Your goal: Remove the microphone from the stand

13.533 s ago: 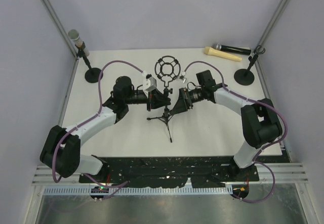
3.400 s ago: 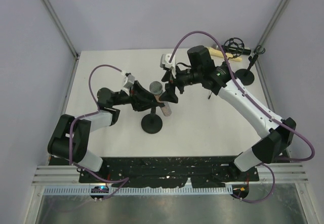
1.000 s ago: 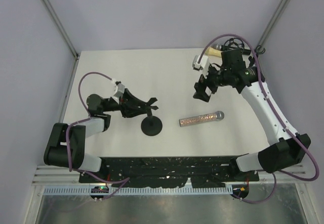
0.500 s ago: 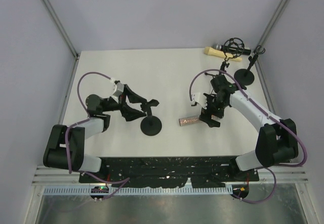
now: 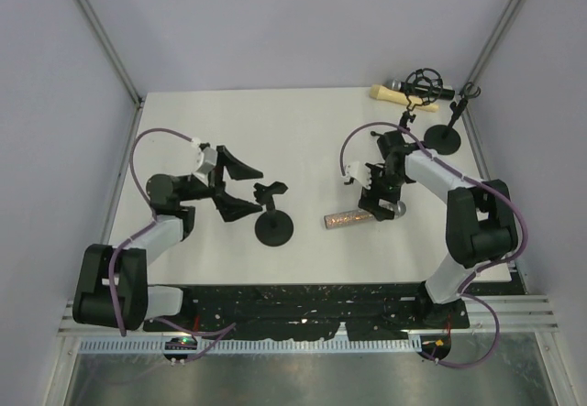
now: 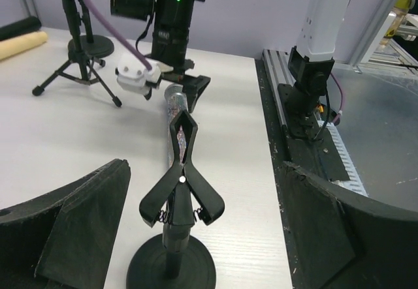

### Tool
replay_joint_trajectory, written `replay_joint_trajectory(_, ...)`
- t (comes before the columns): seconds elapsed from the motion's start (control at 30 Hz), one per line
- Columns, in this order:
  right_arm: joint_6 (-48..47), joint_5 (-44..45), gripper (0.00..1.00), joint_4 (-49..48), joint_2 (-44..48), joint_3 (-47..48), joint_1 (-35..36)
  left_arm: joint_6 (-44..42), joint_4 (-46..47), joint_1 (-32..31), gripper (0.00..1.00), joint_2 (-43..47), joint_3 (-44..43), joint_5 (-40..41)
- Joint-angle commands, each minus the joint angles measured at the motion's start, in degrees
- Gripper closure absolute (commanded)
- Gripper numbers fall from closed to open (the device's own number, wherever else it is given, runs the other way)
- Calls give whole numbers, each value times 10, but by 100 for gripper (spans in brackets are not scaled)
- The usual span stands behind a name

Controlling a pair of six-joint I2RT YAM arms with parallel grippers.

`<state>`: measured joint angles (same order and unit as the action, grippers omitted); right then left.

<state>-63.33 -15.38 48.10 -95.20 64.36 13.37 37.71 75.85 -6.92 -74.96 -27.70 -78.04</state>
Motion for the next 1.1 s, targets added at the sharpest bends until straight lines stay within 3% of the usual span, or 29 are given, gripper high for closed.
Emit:
replay_joint_trajectory(0.0,-27,11,0,-2,-18,15,1,51,90,11,0,38,-52,-4)
replay_joint_trajectory(0.17,-36,0,30,4,-21,-1,1,78,86,12,0,64,-81,-23)
replay_joint_trajectory(0.27,-39,-9,33,2,-13,-14,1,69,20,13,0,78,-103,-19)
replay_joint_trajectory(0.37,-48,-14,27,-10,-5,-36,3,0,-162,12,0,96,-134,-8)
replay_joint_trajectory(0.47,-48,-9,30,-19,-9,-49,6,-106,-340,3,0,124,-159,17)
replay_joint_trajectory(0.53,-43,-9,40,-17,-16,-47,7,-231,-519,-10,0,147,-190,54)
replay_joint_trajectory(0.57,-43,-10,54,-12,-16,-45,7,-323,-632,-25,0,162,-208,94)
replay_joint_trajectory(0.63,-39,-19,72,-1,-10,-39,8,-478,-803,-60,0,172,-266,156)
replay_joint_trajectory(0.67,-34,-24,78,14,1,-35,7,-514,-852,-72,0,168,-284,182)
replay_joint_trajectory(0.73,-28,-43,92,47,28,-10,8,-553,-883,-94,0,168,-303,227)
replay_joint_trajectory(0.77,-26,-61,94,66,39,-1,8,-579,-896,-103,0,170,-313,239)
replay_joint_trajectory(1.07,-23,-195,94,286,181,208,8,-795,-1115,-256,0,141,-468,377)
